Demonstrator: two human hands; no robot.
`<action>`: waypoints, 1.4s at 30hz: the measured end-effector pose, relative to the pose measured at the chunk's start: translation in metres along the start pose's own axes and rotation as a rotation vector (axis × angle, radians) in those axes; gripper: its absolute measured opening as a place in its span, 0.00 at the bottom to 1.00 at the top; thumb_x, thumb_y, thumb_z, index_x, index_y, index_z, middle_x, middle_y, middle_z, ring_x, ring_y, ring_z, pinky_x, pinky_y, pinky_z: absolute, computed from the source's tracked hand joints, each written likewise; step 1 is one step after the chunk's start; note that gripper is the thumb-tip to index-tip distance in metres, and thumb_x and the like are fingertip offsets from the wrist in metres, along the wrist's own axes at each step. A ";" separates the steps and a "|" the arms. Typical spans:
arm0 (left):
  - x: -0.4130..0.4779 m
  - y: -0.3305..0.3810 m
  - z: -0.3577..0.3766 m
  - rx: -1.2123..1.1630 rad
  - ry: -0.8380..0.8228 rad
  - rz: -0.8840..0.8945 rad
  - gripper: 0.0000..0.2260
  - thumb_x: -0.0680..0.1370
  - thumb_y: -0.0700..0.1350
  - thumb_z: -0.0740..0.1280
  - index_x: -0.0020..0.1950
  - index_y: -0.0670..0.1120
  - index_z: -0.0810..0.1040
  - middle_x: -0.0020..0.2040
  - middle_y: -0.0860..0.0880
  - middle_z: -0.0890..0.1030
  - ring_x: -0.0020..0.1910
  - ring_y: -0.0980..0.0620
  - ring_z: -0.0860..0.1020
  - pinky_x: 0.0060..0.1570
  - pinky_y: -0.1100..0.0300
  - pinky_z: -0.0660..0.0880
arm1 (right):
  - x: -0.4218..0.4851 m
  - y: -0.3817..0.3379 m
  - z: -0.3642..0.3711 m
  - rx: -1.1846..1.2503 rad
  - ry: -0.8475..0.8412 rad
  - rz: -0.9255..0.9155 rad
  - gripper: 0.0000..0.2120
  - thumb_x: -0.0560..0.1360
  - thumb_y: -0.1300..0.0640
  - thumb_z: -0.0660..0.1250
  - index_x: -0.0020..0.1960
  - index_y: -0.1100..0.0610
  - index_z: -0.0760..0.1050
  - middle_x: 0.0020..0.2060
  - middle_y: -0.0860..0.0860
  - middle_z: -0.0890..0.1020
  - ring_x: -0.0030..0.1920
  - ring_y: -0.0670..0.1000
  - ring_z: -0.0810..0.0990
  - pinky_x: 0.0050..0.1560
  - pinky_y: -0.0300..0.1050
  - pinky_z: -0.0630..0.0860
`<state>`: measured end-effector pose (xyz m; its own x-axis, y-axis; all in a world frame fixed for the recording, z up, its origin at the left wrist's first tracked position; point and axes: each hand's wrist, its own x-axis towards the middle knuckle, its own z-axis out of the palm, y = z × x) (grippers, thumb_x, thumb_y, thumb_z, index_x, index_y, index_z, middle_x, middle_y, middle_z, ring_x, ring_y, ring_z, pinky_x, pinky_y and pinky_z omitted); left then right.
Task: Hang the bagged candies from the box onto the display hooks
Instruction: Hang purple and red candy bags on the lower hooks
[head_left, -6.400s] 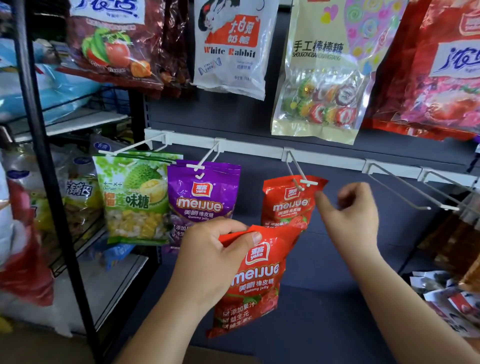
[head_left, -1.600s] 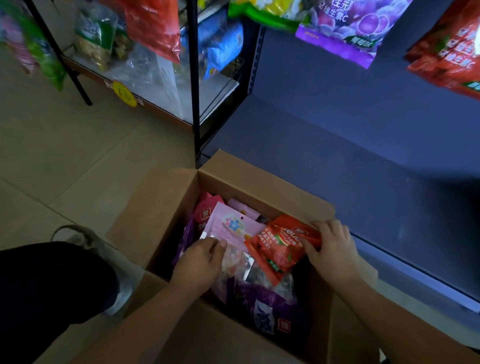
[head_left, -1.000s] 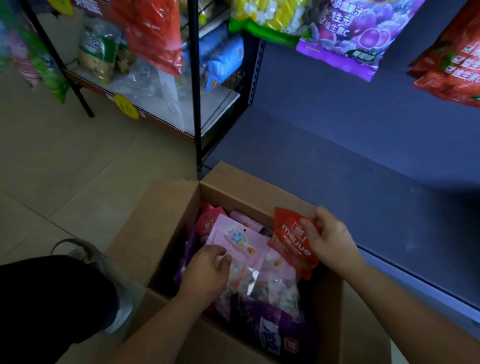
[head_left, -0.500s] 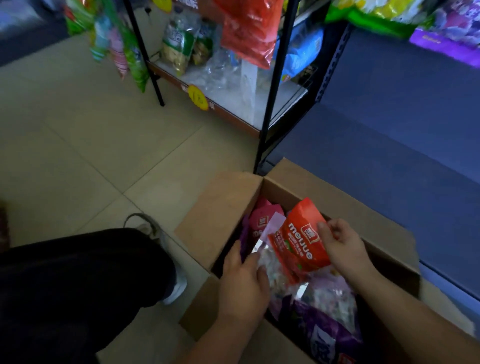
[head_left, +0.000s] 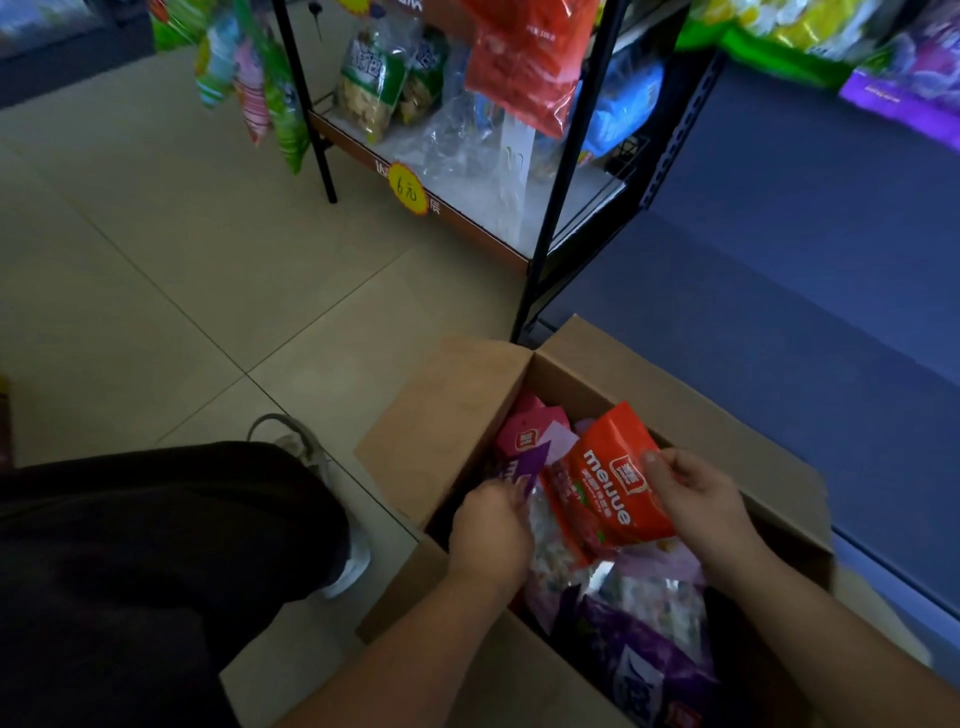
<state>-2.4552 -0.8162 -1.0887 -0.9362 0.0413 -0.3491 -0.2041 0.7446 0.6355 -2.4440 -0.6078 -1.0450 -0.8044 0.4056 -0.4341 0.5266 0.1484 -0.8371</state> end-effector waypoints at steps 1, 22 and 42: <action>-0.002 0.008 0.004 -0.092 0.015 0.036 0.09 0.78 0.44 0.66 0.37 0.44 0.76 0.38 0.50 0.78 0.43 0.46 0.81 0.40 0.60 0.71 | -0.001 -0.001 -0.001 0.026 -0.014 0.007 0.09 0.81 0.52 0.69 0.49 0.56 0.84 0.43 0.56 0.88 0.49 0.64 0.86 0.55 0.64 0.82; 0.003 0.107 -0.023 -0.454 -0.176 0.323 0.27 0.63 0.55 0.79 0.60 0.57 0.76 0.55 0.57 0.82 0.55 0.56 0.82 0.58 0.51 0.79 | -0.006 -0.068 -0.067 -0.048 -0.331 0.027 0.03 0.80 0.66 0.69 0.48 0.65 0.81 0.38 0.64 0.85 0.34 0.54 0.81 0.36 0.43 0.76; -0.087 0.370 -0.098 -0.577 -0.172 0.648 0.02 0.75 0.44 0.76 0.46 0.51 0.88 0.39 0.55 0.88 0.38 0.58 0.85 0.42 0.60 0.81 | -0.102 -0.230 -0.312 0.264 -0.003 -0.352 0.13 0.61 0.59 0.81 0.44 0.58 0.85 0.40 0.57 0.86 0.36 0.53 0.83 0.36 0.42 0.77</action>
<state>-2.4769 -0.6093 -0.7556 -0.8716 0.4724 0.1308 0.1954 0.0901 0.9766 -2.3969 -0.4021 -0.7046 -0.9231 0.3693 -0.1073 0.1317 0.0413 -0.9904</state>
